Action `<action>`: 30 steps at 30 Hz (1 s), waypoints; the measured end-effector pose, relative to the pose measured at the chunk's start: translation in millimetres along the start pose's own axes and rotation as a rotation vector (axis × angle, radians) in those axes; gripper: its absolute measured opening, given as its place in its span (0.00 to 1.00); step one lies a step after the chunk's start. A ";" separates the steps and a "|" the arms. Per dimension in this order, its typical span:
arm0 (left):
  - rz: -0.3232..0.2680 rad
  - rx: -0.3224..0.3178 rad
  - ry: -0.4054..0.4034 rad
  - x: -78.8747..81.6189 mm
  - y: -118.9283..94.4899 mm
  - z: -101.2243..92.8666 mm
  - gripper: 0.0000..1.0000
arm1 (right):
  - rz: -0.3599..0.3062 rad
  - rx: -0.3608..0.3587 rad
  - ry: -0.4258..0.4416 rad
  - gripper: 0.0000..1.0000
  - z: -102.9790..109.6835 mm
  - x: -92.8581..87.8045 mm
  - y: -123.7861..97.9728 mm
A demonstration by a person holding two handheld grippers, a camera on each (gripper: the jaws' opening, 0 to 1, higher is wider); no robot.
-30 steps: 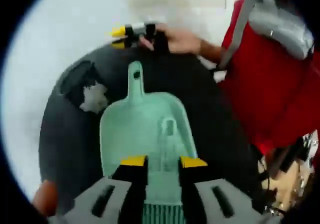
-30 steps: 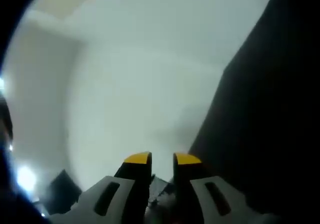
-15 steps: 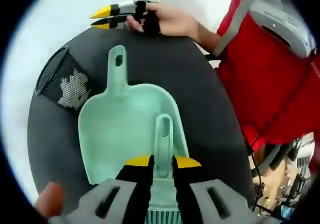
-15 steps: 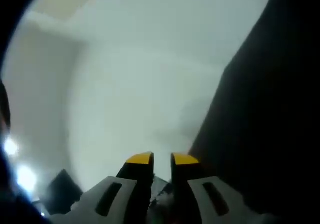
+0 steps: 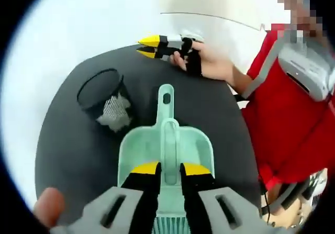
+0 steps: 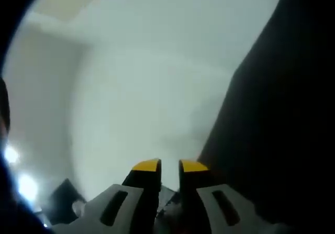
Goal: Pick up the broom and sweep the trash on the tabletop into the dustpan.
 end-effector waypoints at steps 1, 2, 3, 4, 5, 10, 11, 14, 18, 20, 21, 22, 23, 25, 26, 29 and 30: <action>0.007 0.008 0.008 3.9 2.5 0.8 0.13 | 0.000 0.000 0.000 0.16 0.0 0.0 -0.1; 0.013 0.007 0.019 6.7 4.8 0.7 0.13 | -0.001 -0.001 0.001 0.16 0.0 0.1 -0.2; 0.017 0.003 0.024 8.8 6.4 0.6 0.13 | -0.001 -0.001 0.002 0.16 0.0 0.1 -0.2; 0.018 0.003 0.024 12.1 8.4 1.3 0.13 | -0.002 -0.001 0.003 0.16 -0.3 0.4 -0.1; 0.016 0.003 0.024 15.4 10.0 2.9 0.13 | -0.002 -0.001 0.003 0.16 -0.4 0.5 -0.1; 0.007 -0.005 0.024 27.0 14.9 5.5 0.13 | -0.003 -0.001 0.007 0.16 -0.9 0.9 0.0; 0.002 -0.008 0.024 29.3 16.1 4.7 0.13 | -0.003 -0.001 0.007 0.16 -0.9 0.9 0.1; -0.003 -0.018 0.031 36.5 23.2 2.3 0.13 | -0.005 -0.001 0.008 0.16 -1.4 1.3 0.5; -0.005 -0.030 0.033 42.3 28.8 0.8 0.13 | -0.007 -0.002 0.011 0.16 -1.2 1.4 0.3; -0.013 -0.038 0.036 45.1 31.2 0.2 0.13 | -0.007 -0.002 0.011 0.16 -1.2 1.5 0.3; -0.011 -0.038 0.039 46.1 32.3 0.0 0.13 | -0.007 -0.002 0.011 0.16 -1.2 1.4 0.3; -0.009 -0.038 0.042 46.7 33.0 0.1 0.13 | -0.007 -0.002 0.011 0.16 -1.1 1.3 0.3; -0.008 -0.038 0.043 47.3 33.6 0.3 0.13 | -0.007 -0.002 0.011 0.16 -0.9 1.3 0.2; -0.009 -0.039 0.042 48.0 34.2 0.3 0.14 | -0.007 -0.003 0.011 0.16 -1.0 1.5 0.2; -0.011 -0.042 0.043 48.3 34.9 -0.2 0.14 | -0.008 -0.003 0.011 0.16 -1.0 1.5 0.2; -0.014 -0.045 0.025 48.6 36.4 0.4 0.14 | -0.007 -0.004 0.009 0.16 -0.8 1.3 -0.1; -0.017 -0.048 0.024 48.7 36.8 0.1 0.14 | -0.008 -0.004 0.009 0.16 -0.7 1.3 -0.1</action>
Point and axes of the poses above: the point that each gripper's makers call its tool centre point, and the gripper's own axes: y roughly forward along the fingers, z roughly to its left, x roughly out of its top, the point moved 9 cm from there along -y, roughly backward along the fingers, and after that the axes turned 11 degrees about -y, right-handed, at the moved point
